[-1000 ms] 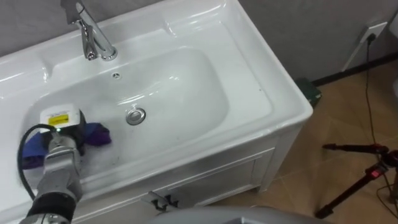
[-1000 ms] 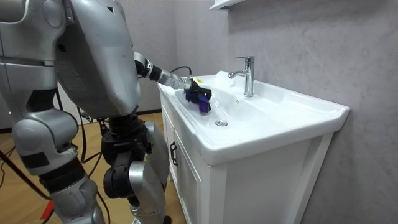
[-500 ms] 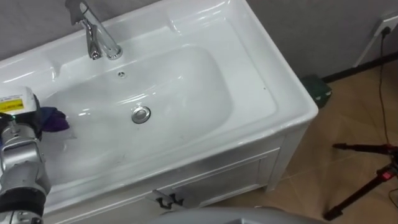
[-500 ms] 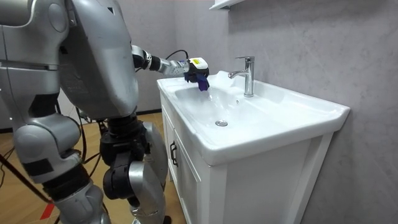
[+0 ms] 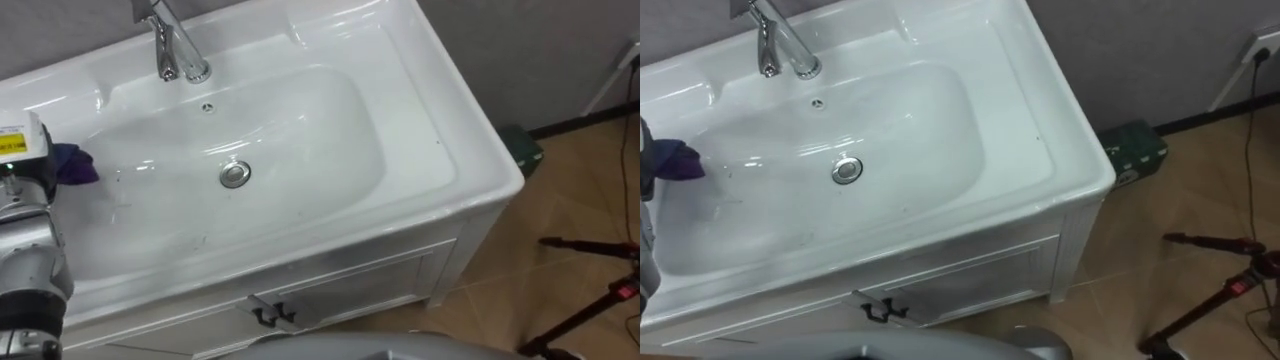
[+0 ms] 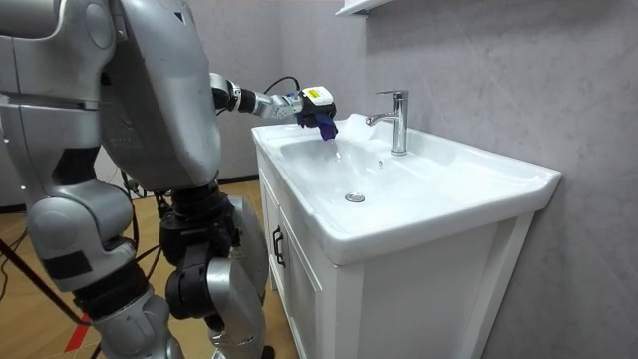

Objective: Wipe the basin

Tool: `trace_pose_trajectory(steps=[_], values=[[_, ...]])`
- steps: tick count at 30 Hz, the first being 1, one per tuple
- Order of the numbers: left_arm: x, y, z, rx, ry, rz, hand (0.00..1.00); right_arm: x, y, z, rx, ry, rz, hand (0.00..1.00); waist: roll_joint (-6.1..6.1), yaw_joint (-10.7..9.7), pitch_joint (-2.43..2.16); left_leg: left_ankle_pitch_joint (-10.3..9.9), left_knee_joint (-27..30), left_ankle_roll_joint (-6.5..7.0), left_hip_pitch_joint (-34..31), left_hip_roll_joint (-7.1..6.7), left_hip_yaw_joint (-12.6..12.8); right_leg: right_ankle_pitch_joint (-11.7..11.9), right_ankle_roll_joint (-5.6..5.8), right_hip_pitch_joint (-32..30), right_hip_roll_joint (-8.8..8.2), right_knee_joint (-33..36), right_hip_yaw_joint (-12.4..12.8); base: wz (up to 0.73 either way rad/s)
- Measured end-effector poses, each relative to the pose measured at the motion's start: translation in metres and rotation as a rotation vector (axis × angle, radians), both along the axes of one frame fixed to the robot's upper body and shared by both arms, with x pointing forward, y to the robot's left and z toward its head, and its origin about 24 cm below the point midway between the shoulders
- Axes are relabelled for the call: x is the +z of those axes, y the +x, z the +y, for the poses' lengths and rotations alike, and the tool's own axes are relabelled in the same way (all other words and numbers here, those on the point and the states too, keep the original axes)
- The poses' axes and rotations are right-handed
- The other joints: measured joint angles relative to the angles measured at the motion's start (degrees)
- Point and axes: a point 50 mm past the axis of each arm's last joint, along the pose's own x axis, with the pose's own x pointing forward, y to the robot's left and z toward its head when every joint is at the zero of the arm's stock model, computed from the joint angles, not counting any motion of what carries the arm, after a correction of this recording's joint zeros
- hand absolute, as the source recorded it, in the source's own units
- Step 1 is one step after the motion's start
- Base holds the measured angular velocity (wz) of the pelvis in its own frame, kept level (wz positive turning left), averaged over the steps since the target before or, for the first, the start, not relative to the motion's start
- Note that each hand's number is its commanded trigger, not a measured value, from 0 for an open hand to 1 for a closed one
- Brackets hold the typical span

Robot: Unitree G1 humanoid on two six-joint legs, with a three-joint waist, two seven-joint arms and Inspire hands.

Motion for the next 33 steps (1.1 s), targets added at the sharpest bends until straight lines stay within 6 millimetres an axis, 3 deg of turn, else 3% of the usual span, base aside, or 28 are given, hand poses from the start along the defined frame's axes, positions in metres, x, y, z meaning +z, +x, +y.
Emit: trace_pose_trajectory(steps=[7,10,18,24,33], values=[[0.010,0.009,-0.006,-0.040,-0.005,-0.071,1.00,0.000,-0.006,0.001,-0.014,0.002,-0.015,0.00,-0.67,-0.7,0.36,0.0,-0.1,-0.01,-0.3,0.02,0.0,0.0,0.00,0.2,-0.14,-0.2,-0.8,0.05],[0.009,0.011,-0.013,-0.063,-0.017,-0.101,1.00,-0.001,-0.010,0.002,-0.014,0.006,-0.018,0.00,-0.73,-0.9,0.31,0.0,0.0,0.00,-0.4,0.05,0.0,0.1,0.16,0.1,0.01,-0.6,-0.4,0.00],[-0.012,0.016,-0.046,-0.111,-0.139,-0.091,1.00,-0.004,-0.012,0.012,0.021,0.033,0.004,0.00,-1.01,-3.7,0.21,0.0,-1.0,0.00,0.0,-0.03,0.4,0.6,0.33,0.0,0.05,-0.9,0.5,-0.08],[-0.018,0.026,-0.067,-0.138,-0.254,-0.090,1.00,-0.010,-0.015,0.027,0.050,0.072,0.028,0.00,-1.78,-5.5,0.48,0.0,-1.8,-0.01,0.7,-0.05,0.5,0.6,0.33,0.0,0.18,-1.0,1.3,-0.07],[-0.031,0.026,-0.084,-0.131,-0.381,-0.056,1.00,-0.011,-0.018,0.031,0.069,0.083,0.037,0.00,-2.50,-4.8,0.26,0.0,-2.0,-0.01,1.6,0.03,1.4,0.6,0.34,0.1,0.31,-0.8,2.4,-0.05]])
